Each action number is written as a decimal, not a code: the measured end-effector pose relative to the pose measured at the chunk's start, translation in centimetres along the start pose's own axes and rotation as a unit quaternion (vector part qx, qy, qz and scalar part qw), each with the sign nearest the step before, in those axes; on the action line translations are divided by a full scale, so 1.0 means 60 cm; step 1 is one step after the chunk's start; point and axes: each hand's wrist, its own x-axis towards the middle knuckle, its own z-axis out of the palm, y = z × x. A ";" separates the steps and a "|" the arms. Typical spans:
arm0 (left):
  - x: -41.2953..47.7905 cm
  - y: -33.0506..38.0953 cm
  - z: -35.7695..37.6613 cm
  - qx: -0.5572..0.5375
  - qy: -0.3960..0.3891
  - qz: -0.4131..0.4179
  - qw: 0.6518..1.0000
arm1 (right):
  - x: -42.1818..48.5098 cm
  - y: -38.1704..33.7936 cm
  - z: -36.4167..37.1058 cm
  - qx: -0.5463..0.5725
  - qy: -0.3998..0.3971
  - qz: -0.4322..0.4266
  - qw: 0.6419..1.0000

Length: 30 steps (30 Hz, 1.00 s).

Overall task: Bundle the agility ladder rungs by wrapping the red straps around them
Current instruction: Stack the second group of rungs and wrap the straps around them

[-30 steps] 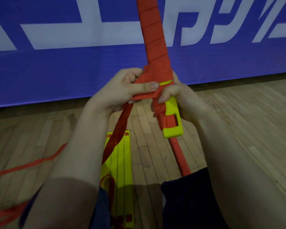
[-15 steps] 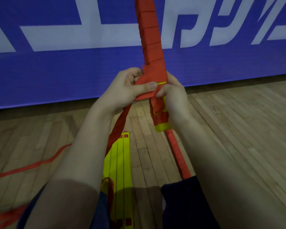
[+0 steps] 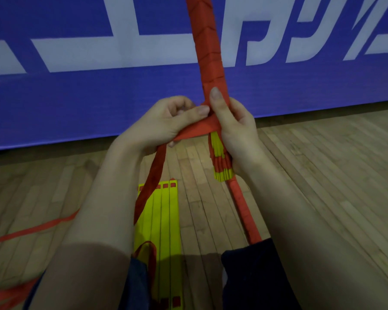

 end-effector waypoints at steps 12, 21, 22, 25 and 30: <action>-0.006 0.009 -0.010 -0.033 -0.064 -0.001 0.997 | -0.002 -0.025 -0.026 0.035 -0.010 0.016 0.999; -0.002 0.000 -0.006 0.022 -0.096 -0.021 0.995 | -0.003 -0.024 -0.025 0.014 -0.019 0.002 1.000; -0.002 -0.001 -0.003 0.009 -0.090 -0.022 0.996 | -0.003 -0.024 -0.024 0.014 -0.019 0.000 1.000; -0.005 0.004 -0.007 -0.002 -0.077 -0.023 0.997 | -0.003 -0.024 -0.028 0.005 -0.020 -0.005 1.000; -0.004 0.008 -0.013 0.023 -0.056 0.009 0.998 | 0.001 -0.026 -0.041 -0.016 0.001 -0.007 1.000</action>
